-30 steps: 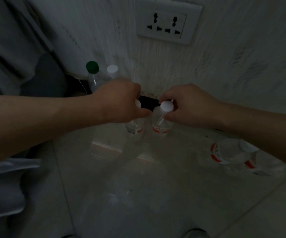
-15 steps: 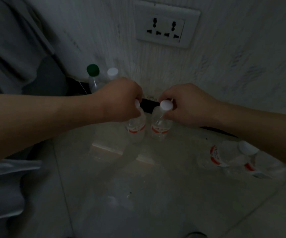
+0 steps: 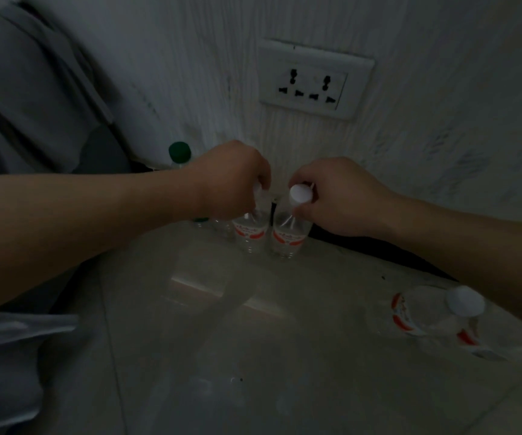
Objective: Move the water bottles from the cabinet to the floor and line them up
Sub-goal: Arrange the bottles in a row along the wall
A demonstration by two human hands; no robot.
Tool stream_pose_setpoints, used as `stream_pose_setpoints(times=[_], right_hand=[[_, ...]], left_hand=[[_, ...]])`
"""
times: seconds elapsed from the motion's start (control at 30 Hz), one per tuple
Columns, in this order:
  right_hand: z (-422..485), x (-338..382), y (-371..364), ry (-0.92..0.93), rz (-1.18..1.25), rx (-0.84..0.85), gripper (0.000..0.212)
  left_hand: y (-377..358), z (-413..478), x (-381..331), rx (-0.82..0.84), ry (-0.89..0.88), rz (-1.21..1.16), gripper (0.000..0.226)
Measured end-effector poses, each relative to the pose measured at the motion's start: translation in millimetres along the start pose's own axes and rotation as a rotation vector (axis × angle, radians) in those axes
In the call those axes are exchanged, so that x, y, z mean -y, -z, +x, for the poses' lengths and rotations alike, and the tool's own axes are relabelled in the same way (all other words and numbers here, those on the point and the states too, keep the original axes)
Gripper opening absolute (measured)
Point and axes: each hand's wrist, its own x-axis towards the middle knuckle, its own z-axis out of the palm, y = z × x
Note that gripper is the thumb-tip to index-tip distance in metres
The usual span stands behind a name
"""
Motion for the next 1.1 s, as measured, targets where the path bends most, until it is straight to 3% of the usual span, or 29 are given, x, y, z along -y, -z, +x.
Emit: stream_pose_setpoints(times=[1.1], right_hand=[[27.3,-13.9,-21.4,0.001,-0.040,-0.098,0.018]], left_hand=[[-7.9,30.9,21.4,-0.040,-0.030,-0.064,0.034]])
